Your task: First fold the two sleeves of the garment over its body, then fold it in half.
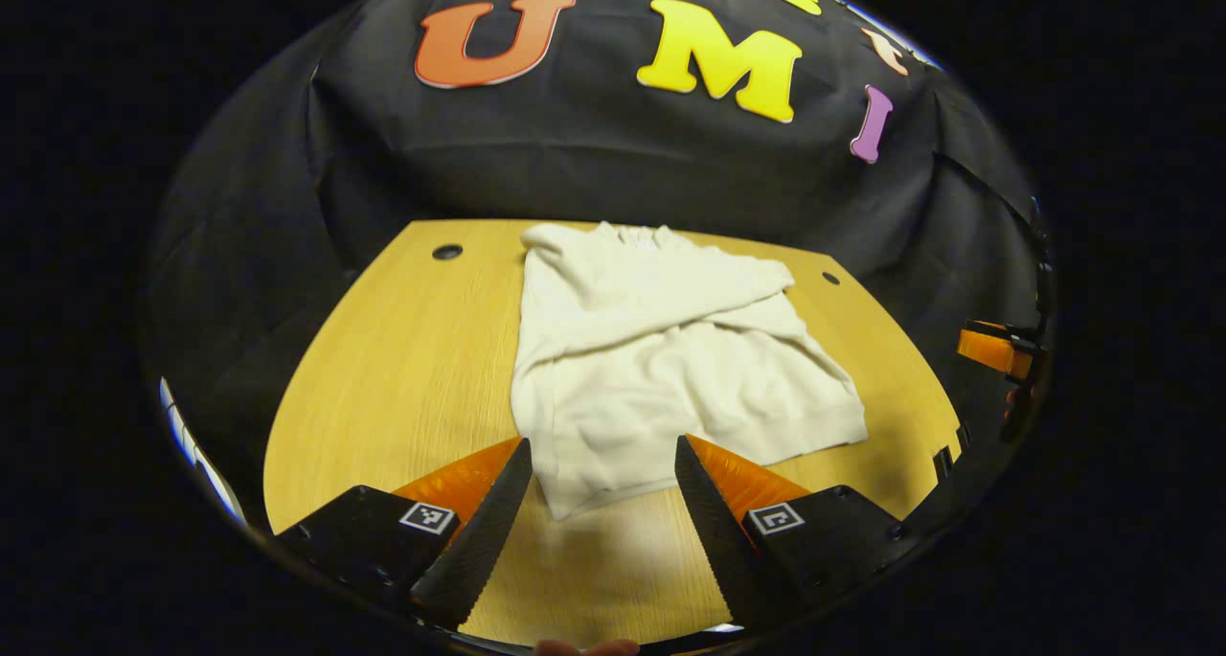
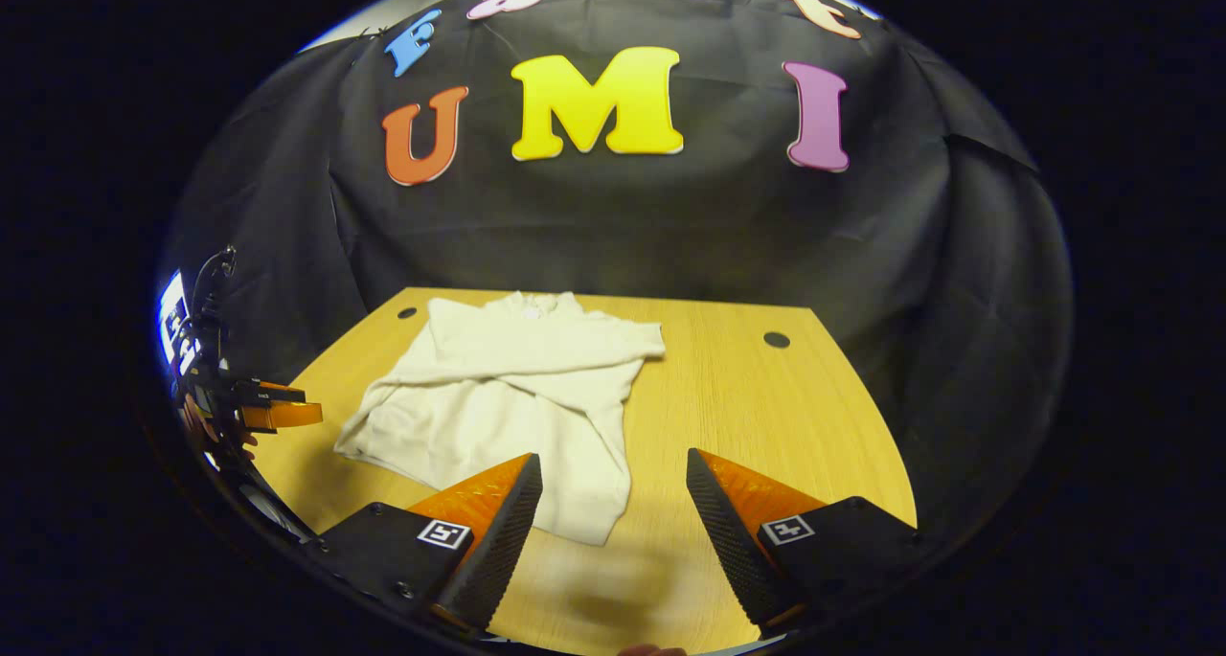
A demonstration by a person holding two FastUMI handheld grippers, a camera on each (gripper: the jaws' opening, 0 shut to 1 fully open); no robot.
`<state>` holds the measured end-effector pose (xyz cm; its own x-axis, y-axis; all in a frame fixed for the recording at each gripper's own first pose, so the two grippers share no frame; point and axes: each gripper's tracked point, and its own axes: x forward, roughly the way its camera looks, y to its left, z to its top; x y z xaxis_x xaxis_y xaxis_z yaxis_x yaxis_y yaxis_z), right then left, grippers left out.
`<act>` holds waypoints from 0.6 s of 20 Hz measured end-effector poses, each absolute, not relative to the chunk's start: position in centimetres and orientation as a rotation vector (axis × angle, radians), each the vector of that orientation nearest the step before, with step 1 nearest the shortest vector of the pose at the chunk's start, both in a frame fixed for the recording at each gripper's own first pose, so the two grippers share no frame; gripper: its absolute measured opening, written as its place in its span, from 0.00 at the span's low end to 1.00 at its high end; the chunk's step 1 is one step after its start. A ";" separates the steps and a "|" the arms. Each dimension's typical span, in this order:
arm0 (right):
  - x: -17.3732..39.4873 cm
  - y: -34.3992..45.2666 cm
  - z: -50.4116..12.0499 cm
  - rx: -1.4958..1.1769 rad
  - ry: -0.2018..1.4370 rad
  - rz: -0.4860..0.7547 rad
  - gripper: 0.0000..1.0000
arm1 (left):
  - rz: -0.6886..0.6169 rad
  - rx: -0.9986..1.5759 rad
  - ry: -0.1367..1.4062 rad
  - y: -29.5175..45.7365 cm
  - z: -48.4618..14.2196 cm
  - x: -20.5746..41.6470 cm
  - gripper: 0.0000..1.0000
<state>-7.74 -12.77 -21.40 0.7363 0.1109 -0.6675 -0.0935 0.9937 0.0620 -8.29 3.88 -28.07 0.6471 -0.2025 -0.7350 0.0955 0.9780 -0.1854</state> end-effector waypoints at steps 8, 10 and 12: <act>-9.6 -12.5 -33.4 0.109 1.005 0.050 0.94 | -0.104 -0.215 0.958 5.4 -33.8 -6.5 0.95; -9.1 -12.3 -34.7 0.130 1.047 0.030 0.95 | -0.099 -0.249 0.986 5.4 -34.3 -6.4 0.95; -8.6 -12.1 -35.5 0.138 1.075 0.019 0.94 | -0.094 -0.256 0.995 5.5 -34.1 -6.2 0.96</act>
<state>-8.62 -12.10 -35.55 0.4761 0.0824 -0.8755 0.0521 0.9912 0.1216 -6.15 5.46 -34.09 0.5437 -0.1944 -0.8164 -0.0387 0.9660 -0.2557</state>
